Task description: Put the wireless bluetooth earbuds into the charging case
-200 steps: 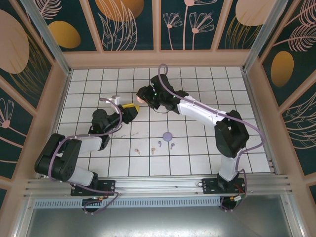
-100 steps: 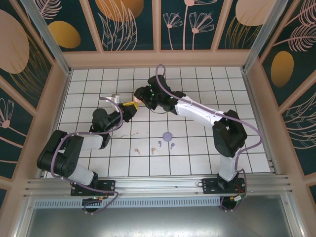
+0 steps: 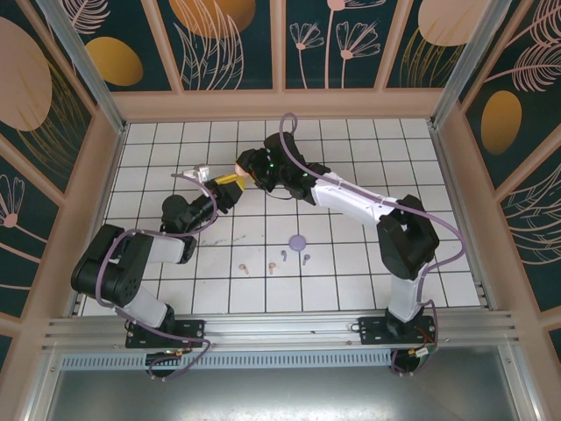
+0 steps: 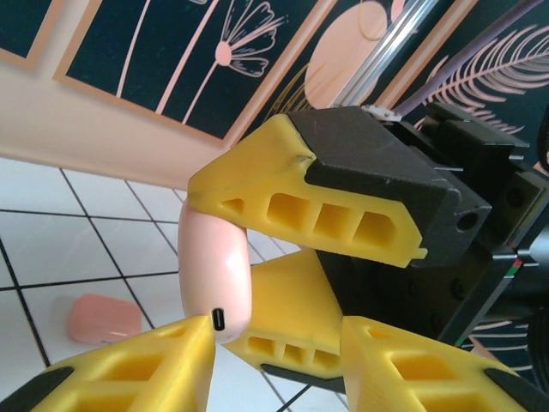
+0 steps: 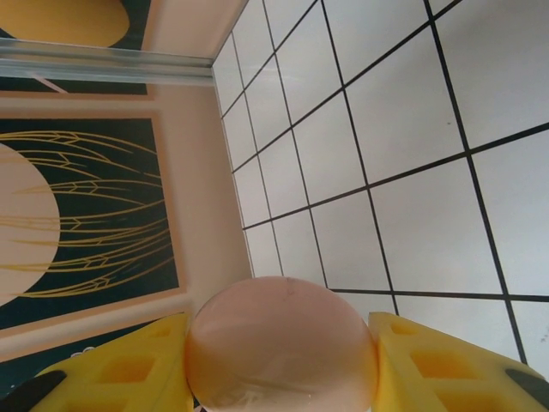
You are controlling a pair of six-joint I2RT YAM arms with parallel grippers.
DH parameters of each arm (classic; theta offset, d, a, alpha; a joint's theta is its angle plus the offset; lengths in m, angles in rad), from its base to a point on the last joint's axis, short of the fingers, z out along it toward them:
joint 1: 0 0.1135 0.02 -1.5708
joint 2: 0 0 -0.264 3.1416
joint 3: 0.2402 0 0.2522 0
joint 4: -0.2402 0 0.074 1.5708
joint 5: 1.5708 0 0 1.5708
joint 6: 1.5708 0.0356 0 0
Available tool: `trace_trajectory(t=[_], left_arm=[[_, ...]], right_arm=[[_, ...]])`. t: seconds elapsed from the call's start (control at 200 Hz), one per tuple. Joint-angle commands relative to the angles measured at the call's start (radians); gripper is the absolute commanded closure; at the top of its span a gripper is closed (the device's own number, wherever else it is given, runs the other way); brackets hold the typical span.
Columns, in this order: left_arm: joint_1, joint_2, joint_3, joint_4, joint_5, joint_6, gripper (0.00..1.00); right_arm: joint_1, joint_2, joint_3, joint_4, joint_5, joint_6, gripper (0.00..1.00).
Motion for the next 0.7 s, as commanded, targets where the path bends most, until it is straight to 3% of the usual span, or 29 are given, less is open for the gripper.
trace_trajectory(t=[0.0, 0.205, 0.35, 0.696], left_arm=[[-0.012, 0.023, 0.037, 0.167, 0.074, -0.048, 0.57], [-0.011, 0.069, 0.064, 0.251, 0.093, -0.099, 0.62], [-0.012, 0.094, 0.081, 0.272, 0.098, -0.11, 0.55], [-0.011, 0.102, 0.081, 0.183, 0.025, -0.031, 0.5]], right_arm=[[0.026, -0.044, -0.016, 0.036, -0.073, 0.015, 0.59], [0.023, -0.058, -0.037, 0.061, -0.093, 0.032, 0.59], [0.023, -0.064, -0.05, 0.082, -0.115, 0.045, 0.58], [0.021, -0.104, -0.084, 0.085, -0.101, 0.036, 0.58]])
